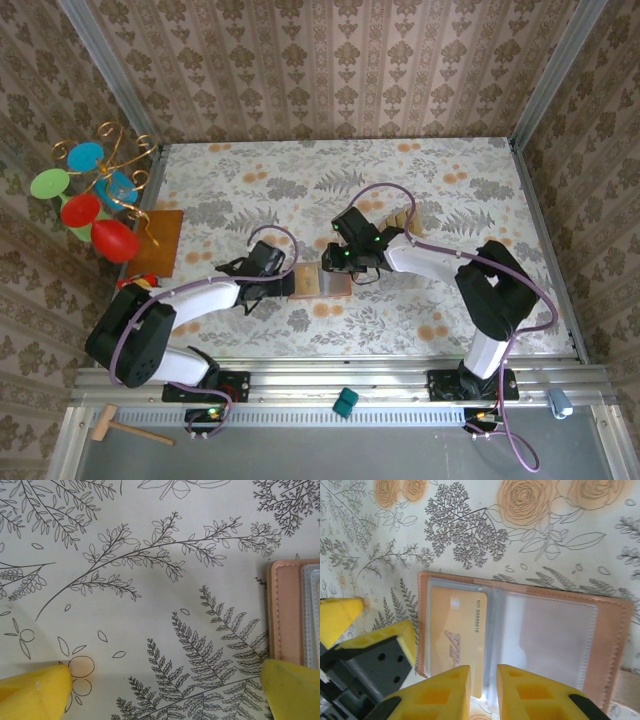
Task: Put the credit cards into the card holder
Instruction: Insert the credit card into the card slot, then close the card holder at the center of the table.
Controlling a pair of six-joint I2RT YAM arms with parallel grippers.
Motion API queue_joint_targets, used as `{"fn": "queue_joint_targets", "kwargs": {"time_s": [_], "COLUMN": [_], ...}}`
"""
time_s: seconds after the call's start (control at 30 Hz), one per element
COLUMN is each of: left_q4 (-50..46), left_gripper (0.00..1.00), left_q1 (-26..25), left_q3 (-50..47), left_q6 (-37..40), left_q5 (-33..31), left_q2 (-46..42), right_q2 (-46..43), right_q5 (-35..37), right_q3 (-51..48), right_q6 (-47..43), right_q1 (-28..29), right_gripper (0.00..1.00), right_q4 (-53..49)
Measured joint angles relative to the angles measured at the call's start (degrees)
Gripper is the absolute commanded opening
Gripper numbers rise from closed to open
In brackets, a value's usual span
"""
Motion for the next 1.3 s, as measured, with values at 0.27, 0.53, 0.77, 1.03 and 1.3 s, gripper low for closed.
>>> {"fn": "queue_joint_targets", "kwargs": {"time_s": [0.27, 0.53, 0.77, 1.03, 1.3], "left_q4": [-0.8, -1.5, 4.3, 11.4, 15.2], "left_gripper": [1.00, 1.00, 1.00, 1.00, 1.00], "left_q1": [3.3, 5.2, 5.7, 5.8, 4.7], "left_q3": [-0.1, 0.5, 0.7, 0.6, 0.6], "left_q6": [0.6, 3.1, 3.9, 3.3, 2.1], "left_q5": [2.7, 6.5, 15.3, 21.9, 23.5], "left_q2": [-5.6, -7.0, -5.1, 0.1, 2.1], "right_q2": [-2.1, -3.1, -3.6, -2.2, -0.7], "right_q5": [1.4, 2.1, 4.0, 4.3, 4.3], "right_q3": [-2.4, -4.9, -7.3, -8.9, -9.8], "right_q6": [-1.7, -2.5, -2.7, -2.8, -2.7], "right_q1": [-0.5, -0.5, -0.5, -0.5, -0.5], "right_gripper": [0.35, 0.38, 0.20, 0.18, 0.18], "right_q4": [-2.7, -3.3, -3.3, -1.7, 0.6]}}
